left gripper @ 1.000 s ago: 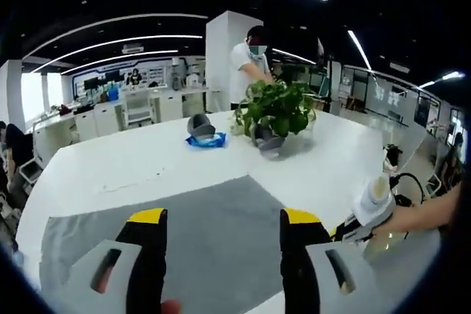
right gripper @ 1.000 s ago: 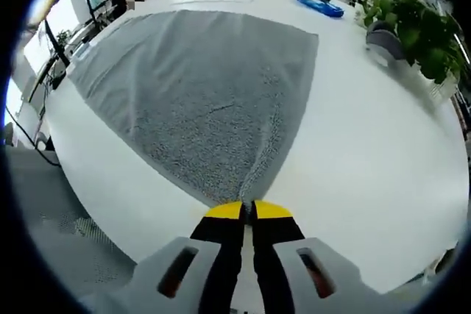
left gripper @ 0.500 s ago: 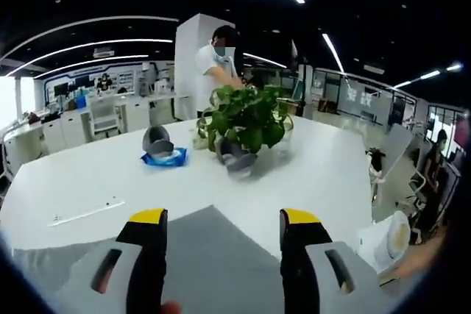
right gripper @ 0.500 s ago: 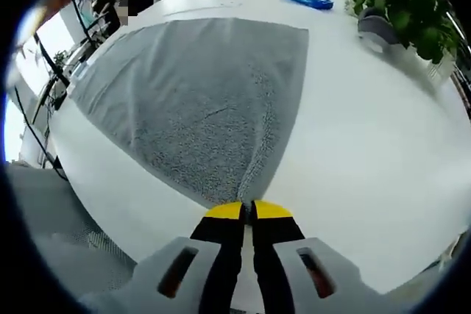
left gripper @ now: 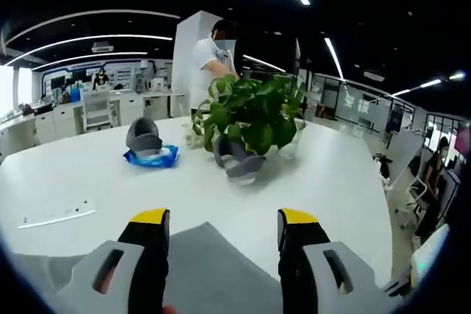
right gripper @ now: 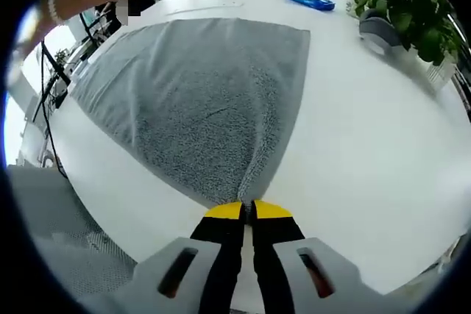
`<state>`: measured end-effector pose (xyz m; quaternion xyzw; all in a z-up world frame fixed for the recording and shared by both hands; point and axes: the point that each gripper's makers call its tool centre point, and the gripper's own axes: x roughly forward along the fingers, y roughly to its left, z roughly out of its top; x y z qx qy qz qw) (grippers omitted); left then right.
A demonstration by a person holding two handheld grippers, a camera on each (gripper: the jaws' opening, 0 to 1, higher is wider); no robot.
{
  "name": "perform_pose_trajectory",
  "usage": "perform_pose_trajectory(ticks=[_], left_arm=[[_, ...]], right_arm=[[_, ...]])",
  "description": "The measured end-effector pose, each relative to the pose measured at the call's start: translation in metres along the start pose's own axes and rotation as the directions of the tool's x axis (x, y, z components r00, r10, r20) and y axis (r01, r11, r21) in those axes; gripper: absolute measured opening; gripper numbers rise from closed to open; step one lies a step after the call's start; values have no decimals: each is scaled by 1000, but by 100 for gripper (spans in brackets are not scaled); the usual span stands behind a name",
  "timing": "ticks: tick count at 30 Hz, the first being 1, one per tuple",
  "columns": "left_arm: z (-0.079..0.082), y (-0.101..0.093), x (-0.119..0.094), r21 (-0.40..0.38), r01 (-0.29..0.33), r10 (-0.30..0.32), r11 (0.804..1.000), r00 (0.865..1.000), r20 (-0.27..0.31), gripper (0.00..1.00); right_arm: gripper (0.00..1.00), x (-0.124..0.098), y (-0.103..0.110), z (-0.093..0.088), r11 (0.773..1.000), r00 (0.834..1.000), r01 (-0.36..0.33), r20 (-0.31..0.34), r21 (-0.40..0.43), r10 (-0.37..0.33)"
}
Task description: Fold the towel on the table until its edges align and the towel forms a compact rectangular stack.
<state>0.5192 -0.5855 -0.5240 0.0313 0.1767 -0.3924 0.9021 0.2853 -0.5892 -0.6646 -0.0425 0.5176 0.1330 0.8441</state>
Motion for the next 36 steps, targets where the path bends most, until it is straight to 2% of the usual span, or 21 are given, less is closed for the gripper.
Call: perform_pose_trajectory(ticks=[4,9,12,17,20,23,26,29,36], left_arm=[[-20,5,29,-5,-12,12,1000,1000,-13,61],[-52,14,53,-5,-22,21,1000,997,-77,57],[-61,19,62,-3,-32,32,999,996,-80,53],[-69,26,81,20,-31,33,999,998,-57,53],[-81,31,89,19,-41,43,999,996,-79,52],[-93,32,93,-10,-33,31,999,993,-112,50],[-100,34,94,4,-39,39,999,991,-130,50],[-99,34,95,82,-40,50,996,991,-124,48],[-98,33,97,86,-60,67,994,994,-80,46]], right_arm=[[1,0,0,0,1000,1000,-1,4,4,1],[1,1,0,0,1000,1000,1,7,10,-1],[1,1,0,0,1000,1000,6,8,16,-6],[1,1,1,1,1000,1000,26,10,6,-26],[1,2,1,1,999,999,33,3,-18,-32],[1,1,0,1,999,999,32,2,-2,-32],[1,1,0,2,999,1000,27,0,22,-27],[1,1,0,1,999,1000,25,6,21,-25],[1,1,0,2,999,1000,27,12,23,-27]])
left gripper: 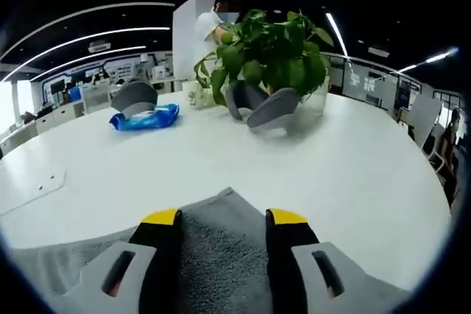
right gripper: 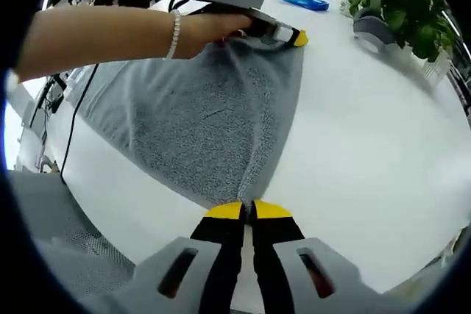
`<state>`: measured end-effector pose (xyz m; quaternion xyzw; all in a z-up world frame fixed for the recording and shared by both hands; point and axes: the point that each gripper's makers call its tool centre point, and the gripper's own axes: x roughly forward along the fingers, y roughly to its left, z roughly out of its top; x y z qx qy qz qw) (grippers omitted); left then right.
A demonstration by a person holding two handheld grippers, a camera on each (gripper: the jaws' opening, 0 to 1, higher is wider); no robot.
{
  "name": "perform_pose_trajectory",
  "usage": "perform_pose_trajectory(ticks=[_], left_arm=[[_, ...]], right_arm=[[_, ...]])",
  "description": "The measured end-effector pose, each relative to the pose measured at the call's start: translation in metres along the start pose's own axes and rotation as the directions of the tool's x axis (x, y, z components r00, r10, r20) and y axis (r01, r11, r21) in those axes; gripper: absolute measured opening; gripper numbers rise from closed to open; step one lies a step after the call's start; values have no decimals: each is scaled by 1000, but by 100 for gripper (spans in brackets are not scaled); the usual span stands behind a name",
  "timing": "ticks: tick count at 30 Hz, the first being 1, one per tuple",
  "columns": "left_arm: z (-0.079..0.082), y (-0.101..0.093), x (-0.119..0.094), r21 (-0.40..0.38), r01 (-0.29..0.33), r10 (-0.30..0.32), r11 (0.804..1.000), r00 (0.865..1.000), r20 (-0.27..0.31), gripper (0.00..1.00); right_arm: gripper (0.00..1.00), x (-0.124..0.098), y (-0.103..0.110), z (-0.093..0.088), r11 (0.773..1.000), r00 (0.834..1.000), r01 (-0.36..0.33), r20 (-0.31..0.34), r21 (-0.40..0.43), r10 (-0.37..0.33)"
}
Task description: Fold the towel on the table until its edges align and the towel forms a compact rectangular stack.
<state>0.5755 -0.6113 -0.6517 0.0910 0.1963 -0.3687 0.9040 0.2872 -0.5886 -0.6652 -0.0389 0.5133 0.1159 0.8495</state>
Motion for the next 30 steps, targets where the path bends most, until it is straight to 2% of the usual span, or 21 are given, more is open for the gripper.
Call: perform_pose_trajectory(ticks=[4,6,8,12,16,19,25,30], left_arm=[[1,-3,0,15,18,-18,1000,1000,3,35],[0,-2,-1,31,15,-15,999,1000,-13,21],[-2,5,-4,61,-15,17,998,999,-35,8],[-4,6,-10,-43,16,-19,999,997,-70,4],[-2,4,-23,-27,29,-32,999,995,-93,3],[15,3,-40,-26,43,-44,999,997,-57,3],[45,8,-71,-46,44,-44,998,999,2,3],[56,8,-91,-39,39,-38,999,999,17,3]], right_arm=[[1,0,0,0,1000,1000,-8,1,6,8],[1,0,0,0,1000,1000,-11,1,12,11],[1,0,0,0,1000,1000,-8,2,19,8],[0,1,1,1,1000,1000,9,0,22,-9],[0,-1,1,3,1000,999,-13,-34,20,14],[0,-16,1,20,998,998,-17,65,54,13],[0,-42,6,32,999,992,-27,122,43,22],[0,-58,13,35,999,987,-39,155,28,34]])
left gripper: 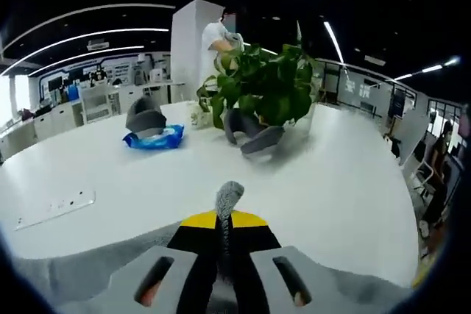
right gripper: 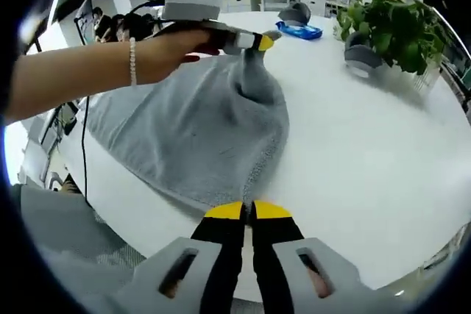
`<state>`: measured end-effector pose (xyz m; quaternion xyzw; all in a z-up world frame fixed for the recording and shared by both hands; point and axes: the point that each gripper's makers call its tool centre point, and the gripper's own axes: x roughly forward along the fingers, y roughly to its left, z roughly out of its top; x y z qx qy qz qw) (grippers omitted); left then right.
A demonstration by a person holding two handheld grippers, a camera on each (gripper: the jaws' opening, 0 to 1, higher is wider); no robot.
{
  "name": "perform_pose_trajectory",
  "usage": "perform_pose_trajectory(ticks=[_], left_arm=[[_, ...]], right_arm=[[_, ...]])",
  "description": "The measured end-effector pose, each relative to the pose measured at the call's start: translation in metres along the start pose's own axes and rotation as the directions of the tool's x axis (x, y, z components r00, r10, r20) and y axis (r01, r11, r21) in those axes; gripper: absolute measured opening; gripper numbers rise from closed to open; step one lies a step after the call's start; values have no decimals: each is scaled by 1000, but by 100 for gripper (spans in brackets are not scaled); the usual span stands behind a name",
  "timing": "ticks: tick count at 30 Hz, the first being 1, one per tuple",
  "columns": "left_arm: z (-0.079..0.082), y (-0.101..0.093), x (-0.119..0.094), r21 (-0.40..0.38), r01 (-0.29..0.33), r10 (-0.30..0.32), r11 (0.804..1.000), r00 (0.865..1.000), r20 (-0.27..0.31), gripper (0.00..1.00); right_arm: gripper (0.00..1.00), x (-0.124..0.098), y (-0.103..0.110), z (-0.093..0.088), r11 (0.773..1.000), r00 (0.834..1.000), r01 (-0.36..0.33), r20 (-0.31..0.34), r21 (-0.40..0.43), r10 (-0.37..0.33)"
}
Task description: Fold the towel on the table until its edges align and the towel forms a compact rectangular stack.
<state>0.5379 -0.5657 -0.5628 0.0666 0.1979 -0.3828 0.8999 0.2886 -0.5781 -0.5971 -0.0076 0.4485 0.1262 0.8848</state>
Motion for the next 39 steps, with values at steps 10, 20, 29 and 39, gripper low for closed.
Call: perform_pose_trajectory(ticks=[10,20,29,39], left_arm=[[33,-13,-39,-35,-21,23,999,998,60,3],[59,-41,-55,-83,-18,28,996,991,129,3],[84,-63,-68,-70,-8,22,998,980,197,3],[94,-48,-80,-95,-13,34,995,974,224,4]], right_arm=[[0,-34,2,13,1000,997,-5,81,-22,6],[0,-64,-16,17,997,990,31,140,-64,-22],[0,-97,-37,23,996,975,81,210,-24,-74],[0,-115,-9,47,994,964,43,267,-102,-15]])
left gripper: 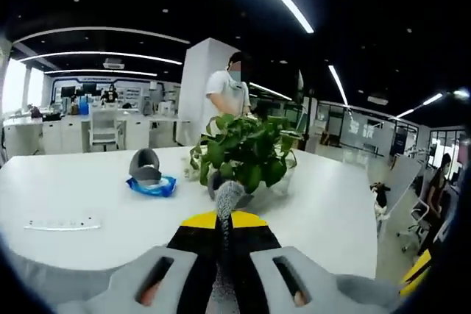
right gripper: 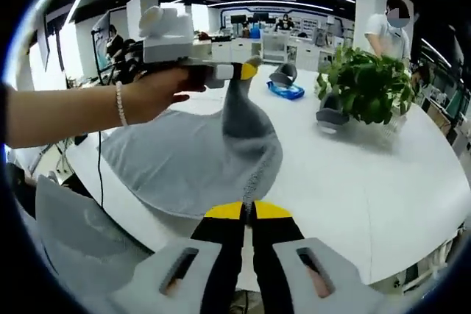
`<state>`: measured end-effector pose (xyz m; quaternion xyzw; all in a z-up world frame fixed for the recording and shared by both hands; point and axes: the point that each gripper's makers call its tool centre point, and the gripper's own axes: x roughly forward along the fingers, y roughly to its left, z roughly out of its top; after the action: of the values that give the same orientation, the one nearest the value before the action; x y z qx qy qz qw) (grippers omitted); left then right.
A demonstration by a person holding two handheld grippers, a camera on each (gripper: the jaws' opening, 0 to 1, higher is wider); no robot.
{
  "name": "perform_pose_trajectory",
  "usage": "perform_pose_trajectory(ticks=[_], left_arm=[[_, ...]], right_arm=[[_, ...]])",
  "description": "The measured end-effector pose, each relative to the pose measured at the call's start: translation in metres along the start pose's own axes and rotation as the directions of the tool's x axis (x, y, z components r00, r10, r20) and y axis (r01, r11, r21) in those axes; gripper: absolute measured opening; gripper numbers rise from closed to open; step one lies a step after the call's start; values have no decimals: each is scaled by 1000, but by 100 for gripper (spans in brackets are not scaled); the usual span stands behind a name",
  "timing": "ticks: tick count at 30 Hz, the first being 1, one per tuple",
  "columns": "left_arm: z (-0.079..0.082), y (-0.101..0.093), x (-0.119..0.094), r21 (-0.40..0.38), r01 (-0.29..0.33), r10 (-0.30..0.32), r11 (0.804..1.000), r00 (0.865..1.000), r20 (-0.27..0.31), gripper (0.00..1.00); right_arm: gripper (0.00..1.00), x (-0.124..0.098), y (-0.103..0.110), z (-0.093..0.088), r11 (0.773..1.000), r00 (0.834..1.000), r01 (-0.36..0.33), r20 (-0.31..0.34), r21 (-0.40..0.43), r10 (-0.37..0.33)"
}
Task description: Fold the towel on the table until its edges align and the towel forms a compact rectangular stack.
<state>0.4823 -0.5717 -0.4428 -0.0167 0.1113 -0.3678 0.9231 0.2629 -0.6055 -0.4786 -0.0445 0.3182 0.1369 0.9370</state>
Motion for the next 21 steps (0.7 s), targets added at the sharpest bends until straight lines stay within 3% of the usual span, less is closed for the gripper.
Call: perform_pose_trajectory(ticks=[8,11,17,21], left_arm=[[18,40,-19,-24,-33,34,999,999,33,4],[24,59,-29,-27,-50,52,998,998,46,4],[32,105,-49,-40,-91,93,995,994,58,4],[33,128,-62,-49,-112,114,993,992,60,4]], right_arm=[[0,-2,59,46,980,988,-125,74,-153,137],[1,0,88,63,958,975,-180,93,-222,204],[1,9,133,80,922,941,-290,97,-255,323],[1,19,163,90,882,922,-336,78,-330,381]])
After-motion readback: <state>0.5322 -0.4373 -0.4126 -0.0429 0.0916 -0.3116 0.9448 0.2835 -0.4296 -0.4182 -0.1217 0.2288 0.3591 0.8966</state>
